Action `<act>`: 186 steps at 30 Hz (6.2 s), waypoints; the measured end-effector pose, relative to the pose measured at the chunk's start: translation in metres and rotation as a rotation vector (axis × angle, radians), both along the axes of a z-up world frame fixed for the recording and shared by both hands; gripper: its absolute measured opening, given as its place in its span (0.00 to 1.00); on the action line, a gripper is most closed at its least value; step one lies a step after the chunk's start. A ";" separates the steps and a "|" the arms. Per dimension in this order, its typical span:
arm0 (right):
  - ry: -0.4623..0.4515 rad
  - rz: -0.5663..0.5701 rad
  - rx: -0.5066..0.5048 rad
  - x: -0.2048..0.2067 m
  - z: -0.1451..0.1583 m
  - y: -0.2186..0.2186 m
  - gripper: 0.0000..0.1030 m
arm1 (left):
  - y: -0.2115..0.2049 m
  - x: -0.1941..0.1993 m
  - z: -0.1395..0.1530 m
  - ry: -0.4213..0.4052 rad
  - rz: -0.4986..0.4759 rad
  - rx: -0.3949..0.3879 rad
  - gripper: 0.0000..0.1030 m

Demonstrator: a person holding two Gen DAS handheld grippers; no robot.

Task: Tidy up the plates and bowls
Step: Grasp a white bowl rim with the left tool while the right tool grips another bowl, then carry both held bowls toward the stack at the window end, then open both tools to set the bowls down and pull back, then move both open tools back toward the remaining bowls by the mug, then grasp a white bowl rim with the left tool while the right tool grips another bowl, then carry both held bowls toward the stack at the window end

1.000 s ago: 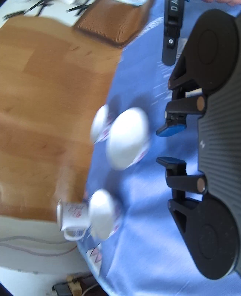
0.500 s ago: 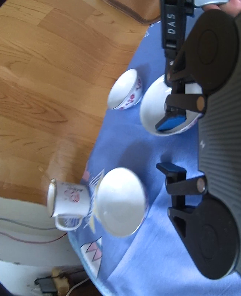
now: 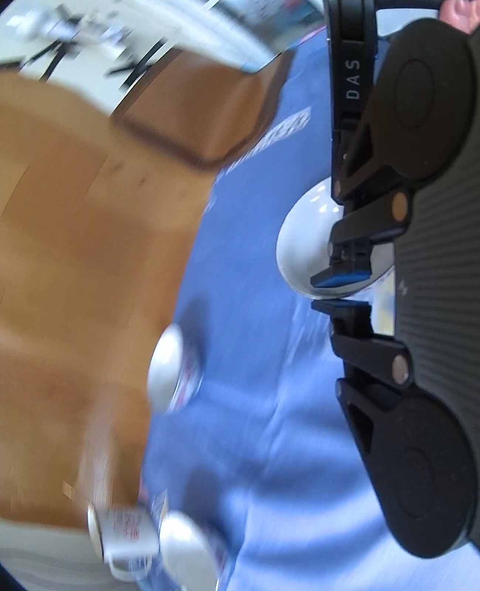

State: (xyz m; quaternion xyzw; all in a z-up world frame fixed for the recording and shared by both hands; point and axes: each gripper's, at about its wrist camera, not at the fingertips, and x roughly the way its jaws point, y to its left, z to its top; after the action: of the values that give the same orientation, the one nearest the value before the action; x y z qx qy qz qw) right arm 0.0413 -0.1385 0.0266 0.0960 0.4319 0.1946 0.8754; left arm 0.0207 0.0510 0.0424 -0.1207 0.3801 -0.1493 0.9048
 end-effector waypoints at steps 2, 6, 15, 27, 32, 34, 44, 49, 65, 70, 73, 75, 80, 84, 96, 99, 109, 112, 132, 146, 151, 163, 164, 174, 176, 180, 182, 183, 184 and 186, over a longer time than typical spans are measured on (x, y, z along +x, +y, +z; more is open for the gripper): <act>0.002 -0.040 -0.014 -0.015 0.002 -0.023 0.08 | -0.025 -0.006 0.003 -0.003 -0.053 0.007 0.08; -0.018 -0.117 -0.041 -0.038 0.006 -0.065 0.08 | -0.072 -0.017 0.011 -0.027 -0.139 0.030 0.08; -0.028 -0.256 -0.058 -0.065 0.005 -0.137 0.08 | -0.149 -0.017 0.009 0.007 -0.254 0.055 0.08; -0.037 -0.320 -0.049 -0.073 -0.003 -0.177 0.09 | -0.192 -0.015 0.006 -0.010 -0.283 0.121 0.09; -0.064 -0.325 -0.049 -0.076 -0.001 -0.179 0.13 | -0.192 -0.023 0.015 -0.084 -0.266 0.159 0.14; -0.095 -0.324 -0.070 -0.080 0.003 -0.177 0.14 | -0.185 -0.027 0.021 -0.117 -0.253 0.167 0.15; -0.247 -0.278 -0.099 -0.095 0.033 -0.154 0.14 | -0.149 -0.046 0.033 -0.235 -0.173 0.239 0.15; -0.247 -0.226 -0.096 -0.093 0.031 -0.131 0.14 | -0.136 -0.053 0.030 -0.255 -0.165 0.249 0.16; -0.178 -0.152 -0.095 -0.075 0.025 -0.080 0.14 | -0.078 -0.036 0.005 -0.207 -0.077 0.254 0.16; -0.125 -0.082 -0.092 -0.055 0.016 -0.048 0.14 | -0.036 -0.019 -0.005 -0.180 0.011 0.269 0.16; -0.092 -0.042 -0.093 -0.043 0.012 -0.028 0.14 | -0.010 -0.005 -0.010 -0.167 0.066 0.279 0.16; -0.068 -0.017 -0.094 -0.035 0.009 -0.014 0.14 | 0.011 0.004 -0.012 -0.156 0.113 0.271 0.16; -0.032 0.026 -0.106 -0.011 0.005 0.012 0.14 | 0.057 0.027 -0.012 -0.134 0.224 0.244 0.16; -0.004 0.023 -0.091 0.016 0.009 0.027 0.14 | 0.078 0.052 -0.005 -0.119 0.263 0.224 0.16; 0.004 -0.032 -0.079 0.100 0.036 0.056 0.20 | 0.104 0.136 0.002 -0.028 0.337 0.043 0.24; -0.021 -0.044 -0.089 0.121 0.044 0.064 0.28 | 0.107 0.151 -0.005 -0.002 0.346 0.037 0.26; 0.020 -0.034 -0.101 0.178 0.030 0.081 0.28 | 0.112 0.179 -0.022 0.041 0.330 -0.029 0.29; 0.027 -0.016 -0.111 0.186 0.024 0.087 0.28 | 0.118 0.182 -0.026 0.054 0.325 -0.077 0.29; 0.009 0.043 -0.155 0.167 0.009 0.091 0.09 | 0.109 0.167 -0.039 0.158 0.206 -0.226 0.07; 0.088 -0.080 -0.119 0.062 0.011 -0.006 0.11 | 0.008 0.078 -0.027 0.127 -0.081 -0.109 0.08; 0.105 -0.080 -0.081 0.021 0.001 -0.020 0.11 | -0.004 0.033 -0.027 0.114 -0.075 -0.089 0.08; 0.101 -0.037 -0.010 -0.039 -0.006 -0.045 0.11 | -0.023 -0.026 -0.019 0.086 -0.064 -0.019 0.09; 0.100 -0.037 -0.003 -0.042 -0.007 -0.047 0.11 | -0.025 -0.028 -0.018 0.081 -0.062 -0.008 0.09; 0.096 -0.036 0.044 -0.045 -0.011 -0.054 0.14 | -0.038 -0.036 -0.019 0.038 -0.036 0.072 0.12; 0.094 -0.033 0.045 -0.046 -0.011 -0.055 0.14 | -0.039 -0.037 -0.019 0.036 -0.036 0.077 0.12; 0.092 -0.028 0.045 -0.047 -0.011 -0.056 0.15 | -0.039 -0.038 -0.019 0.029 -0.038 0.083 0.13; 0.090 -0.028 0.043 -0.047 -0.010 -0.055 0.15 | -0.039 -0.038 -0.019 0.030 -0.037 0.082 0.13; 0.089 -0.028 0.041 -0.047 -0.010 -0.054 0.15 | -0.039 -0.038 -0.020 0.031 -0.037 0.080 0.13; 0.088 -0.027 0.040 -0.047 -0.010 -0.054 0.15 | -0.038 -0.038 -0.020 0.032 -0.037 0.078 0.13; 0.086 -0.025 0.037 -0.047 -0.009 -0.053 0.15 | -0.038 -0.038 -0.020 0.036 -0.039 0.076 0.13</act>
State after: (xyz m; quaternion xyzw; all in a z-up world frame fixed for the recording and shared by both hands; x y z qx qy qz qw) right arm -0.0056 -0.1919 0.0180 0.1260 0.4642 0.1873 0.8565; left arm -0.0175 0.0134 0.0223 -0.0814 0.4039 -0.1504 0.8987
